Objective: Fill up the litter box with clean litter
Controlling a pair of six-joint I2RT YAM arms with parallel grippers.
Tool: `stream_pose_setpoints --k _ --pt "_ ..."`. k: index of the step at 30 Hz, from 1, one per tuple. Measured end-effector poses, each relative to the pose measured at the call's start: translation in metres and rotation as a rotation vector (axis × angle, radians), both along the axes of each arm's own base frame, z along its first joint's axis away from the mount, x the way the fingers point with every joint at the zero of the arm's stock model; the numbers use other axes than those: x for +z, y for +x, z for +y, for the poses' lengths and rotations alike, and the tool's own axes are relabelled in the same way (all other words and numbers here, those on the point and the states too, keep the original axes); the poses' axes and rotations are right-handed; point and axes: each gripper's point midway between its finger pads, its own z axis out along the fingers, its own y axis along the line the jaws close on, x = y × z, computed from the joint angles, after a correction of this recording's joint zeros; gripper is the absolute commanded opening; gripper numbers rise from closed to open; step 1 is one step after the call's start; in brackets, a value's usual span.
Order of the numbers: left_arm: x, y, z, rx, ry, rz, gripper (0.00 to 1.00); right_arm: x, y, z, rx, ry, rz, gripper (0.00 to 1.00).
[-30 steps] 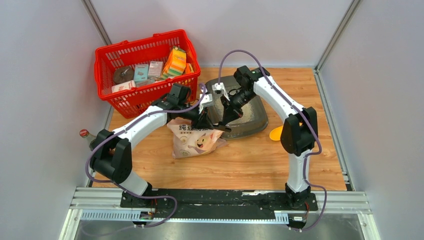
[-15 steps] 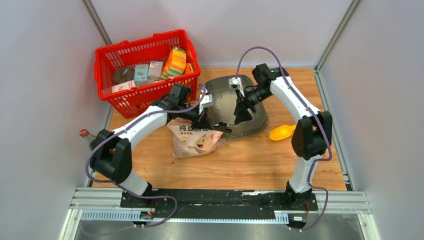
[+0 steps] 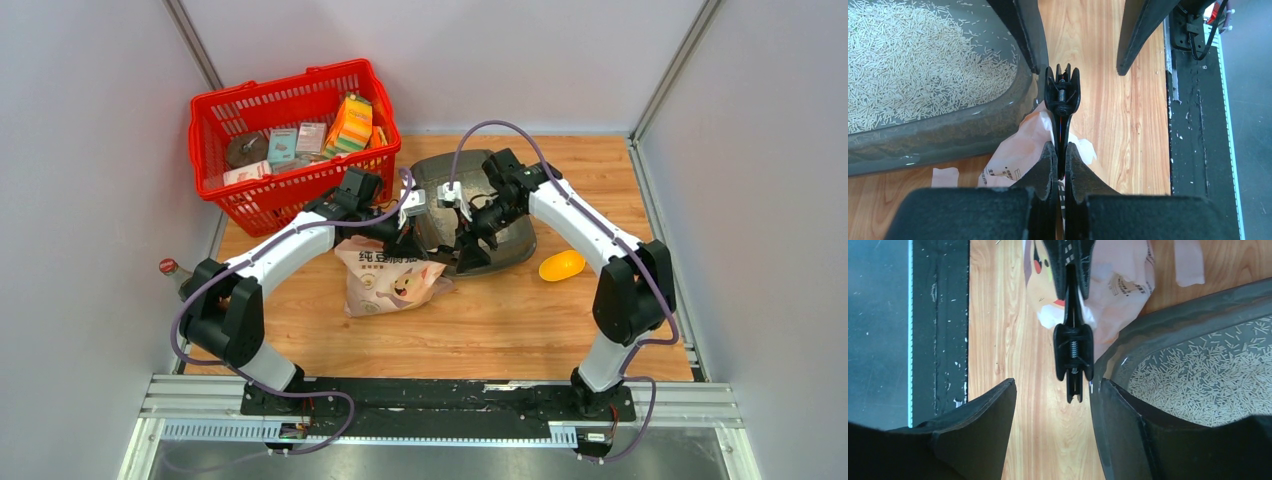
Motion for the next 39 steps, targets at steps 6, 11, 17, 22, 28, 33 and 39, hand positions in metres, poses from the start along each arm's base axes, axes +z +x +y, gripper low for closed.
stream_pose_setpoints --k 6,11,17,22,28,33,39 --pt "0.000 0.000 0.000 0.000 0.001 0.001 0.00 0.001 0.011 0.003 -0.057 -0.017 -0.038 0.66" --pt "0.000 0.000 0.000 0.000 0.001 0.002 0.00 0.011 0.008 0.003 -0.089 0.016 -0.081 0.62" --pt "0.001 0.000 0.000 0.001 0.002 0.002 0.00 0.009 0.014 0.009 -0.101 0.031 -0.082 0.60" --pt "0.001 0.000 0.000 0.001 0.002 0.002 0.00 0.004 0.016 0.012 -0.103 0.028 -0.069 0.58" --pt "0.001 0.000 0.000 0.001 0.003 0.003 0.00 0.003 0.018 0.018 -0.116 0.038 -0.066 0.53" --pt "0.001 0.000 0.000 0.003 0.004 0.003 0.00 0.001 0.018 0.021 -0.123 0.038 -0.061 0.45" --pt "-0.001 0.003 0.001 0.015 0.014 -0.001 0.27 0.000 0.017 0.023 -0.127 0.034 -0.056 0.08"
